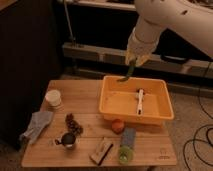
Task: Place pepper in tray
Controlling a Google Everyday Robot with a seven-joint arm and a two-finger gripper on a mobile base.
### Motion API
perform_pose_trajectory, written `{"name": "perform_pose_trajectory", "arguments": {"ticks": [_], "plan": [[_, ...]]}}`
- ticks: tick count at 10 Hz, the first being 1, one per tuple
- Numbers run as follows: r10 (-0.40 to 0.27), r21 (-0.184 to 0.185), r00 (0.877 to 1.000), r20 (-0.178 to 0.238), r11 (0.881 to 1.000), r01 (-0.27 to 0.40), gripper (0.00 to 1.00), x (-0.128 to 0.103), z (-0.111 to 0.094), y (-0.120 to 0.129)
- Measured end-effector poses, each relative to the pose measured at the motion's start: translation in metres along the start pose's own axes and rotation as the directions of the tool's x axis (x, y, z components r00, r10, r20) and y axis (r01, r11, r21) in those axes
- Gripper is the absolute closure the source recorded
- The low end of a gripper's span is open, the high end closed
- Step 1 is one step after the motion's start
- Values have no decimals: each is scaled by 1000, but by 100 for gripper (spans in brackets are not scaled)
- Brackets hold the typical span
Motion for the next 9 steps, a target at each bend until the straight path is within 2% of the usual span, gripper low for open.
{"name": "perform_pose_trajectory", "arguments": {"ticks": [3, 4, 7, 9], "plan": [[-10, -40, 1000, -21, 999, 9, 100, -17, 43, -11], [-6, -45, 999, -38, 999, 4, 100, -18, 61, -16], [-9, -64, 996, -83, 998, 4, 100, -24, 102, -21], [-22, -80, 993, -117, 997, 13, 100, -20, 126, -22]]}}
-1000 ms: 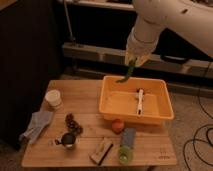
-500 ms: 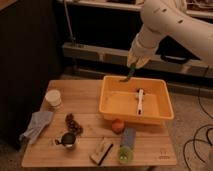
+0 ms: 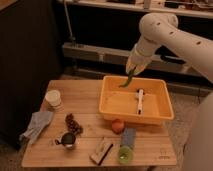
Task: Place pepper in tray
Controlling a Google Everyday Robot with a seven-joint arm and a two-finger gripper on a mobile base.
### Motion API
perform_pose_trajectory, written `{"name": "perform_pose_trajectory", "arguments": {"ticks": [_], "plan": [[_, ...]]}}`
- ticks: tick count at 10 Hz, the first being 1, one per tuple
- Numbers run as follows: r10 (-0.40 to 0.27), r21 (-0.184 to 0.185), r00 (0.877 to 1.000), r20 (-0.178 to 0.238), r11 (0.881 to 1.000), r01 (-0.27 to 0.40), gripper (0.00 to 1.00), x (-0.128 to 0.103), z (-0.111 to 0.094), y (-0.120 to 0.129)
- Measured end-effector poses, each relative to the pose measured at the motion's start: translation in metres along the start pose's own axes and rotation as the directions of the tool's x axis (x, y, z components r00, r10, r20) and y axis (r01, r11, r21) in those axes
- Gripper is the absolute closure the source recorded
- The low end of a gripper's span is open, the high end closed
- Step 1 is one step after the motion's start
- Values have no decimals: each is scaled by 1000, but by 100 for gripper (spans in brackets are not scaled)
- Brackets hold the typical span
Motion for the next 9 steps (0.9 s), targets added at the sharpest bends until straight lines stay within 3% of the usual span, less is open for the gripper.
{"name": "perform_pose_trajectory", "arguments": {"ticks": [7, 9], "plan": [[-29, -24, 995, -94, 999, 27, 100, 11, 61, 5], [-36, -60, 994, -105, 998, 30, 100, 11, 68, 5]]}}
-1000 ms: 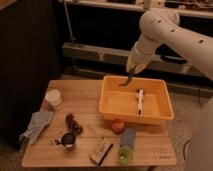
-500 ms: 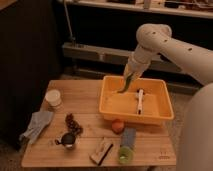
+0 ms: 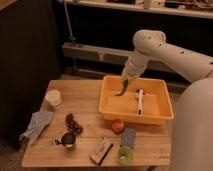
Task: Place pepper in tray
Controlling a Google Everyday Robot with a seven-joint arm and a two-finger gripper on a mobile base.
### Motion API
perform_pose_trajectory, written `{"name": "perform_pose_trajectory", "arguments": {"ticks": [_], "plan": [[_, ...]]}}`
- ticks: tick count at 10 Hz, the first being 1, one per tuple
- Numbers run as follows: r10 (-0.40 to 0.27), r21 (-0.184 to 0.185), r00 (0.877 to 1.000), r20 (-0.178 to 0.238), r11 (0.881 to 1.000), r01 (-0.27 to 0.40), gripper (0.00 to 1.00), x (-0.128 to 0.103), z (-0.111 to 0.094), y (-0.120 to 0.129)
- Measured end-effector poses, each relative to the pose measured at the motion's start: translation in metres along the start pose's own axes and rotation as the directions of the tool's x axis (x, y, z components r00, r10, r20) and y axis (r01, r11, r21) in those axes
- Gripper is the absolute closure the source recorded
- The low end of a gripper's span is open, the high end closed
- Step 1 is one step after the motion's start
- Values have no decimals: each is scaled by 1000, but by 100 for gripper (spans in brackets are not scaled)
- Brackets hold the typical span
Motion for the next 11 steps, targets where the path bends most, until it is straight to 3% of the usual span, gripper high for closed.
{"name": "perform_pose_trajectory", "arguments": {"ticks": [4, 5, 8, 11], "plan": [[-10, -57, 1000, -2, 998, 10, 99, -5, 10, 2], [-12, -61, 1000, -5, 998, 11, 93, -5, 14, 3], [-20, -67, 1000, -13, 998, 19, 61, -4, 17, 5], [-25, -47, 999, -20, 999, 24, 32, 0, 24, 6]]}}
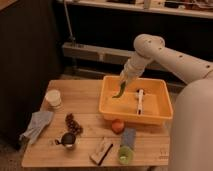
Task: Place pepper in tray
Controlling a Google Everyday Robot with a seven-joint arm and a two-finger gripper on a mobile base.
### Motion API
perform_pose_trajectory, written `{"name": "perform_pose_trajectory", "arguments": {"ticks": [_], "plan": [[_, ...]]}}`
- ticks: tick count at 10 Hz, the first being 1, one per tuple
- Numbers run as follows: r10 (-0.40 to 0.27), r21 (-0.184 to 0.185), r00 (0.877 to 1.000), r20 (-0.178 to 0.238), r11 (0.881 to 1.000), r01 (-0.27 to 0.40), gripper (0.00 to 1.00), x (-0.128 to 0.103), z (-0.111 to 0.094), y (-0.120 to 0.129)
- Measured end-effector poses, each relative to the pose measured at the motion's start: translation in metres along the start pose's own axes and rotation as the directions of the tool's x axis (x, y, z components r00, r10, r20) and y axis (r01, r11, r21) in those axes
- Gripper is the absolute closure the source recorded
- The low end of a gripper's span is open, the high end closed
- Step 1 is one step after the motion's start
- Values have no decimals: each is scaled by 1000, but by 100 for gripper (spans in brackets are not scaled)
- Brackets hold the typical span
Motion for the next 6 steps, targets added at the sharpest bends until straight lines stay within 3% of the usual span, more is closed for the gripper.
{"name": "perform_pose_trajectory", "arguments": {"ticks": [2, 6], "plan": [[5, 13, 1000, -1, 1000, -5, 25, 3, 2, -2], [5, 19, 1000, -1, 1000, -5, 25, 4, 2, 0]]}}
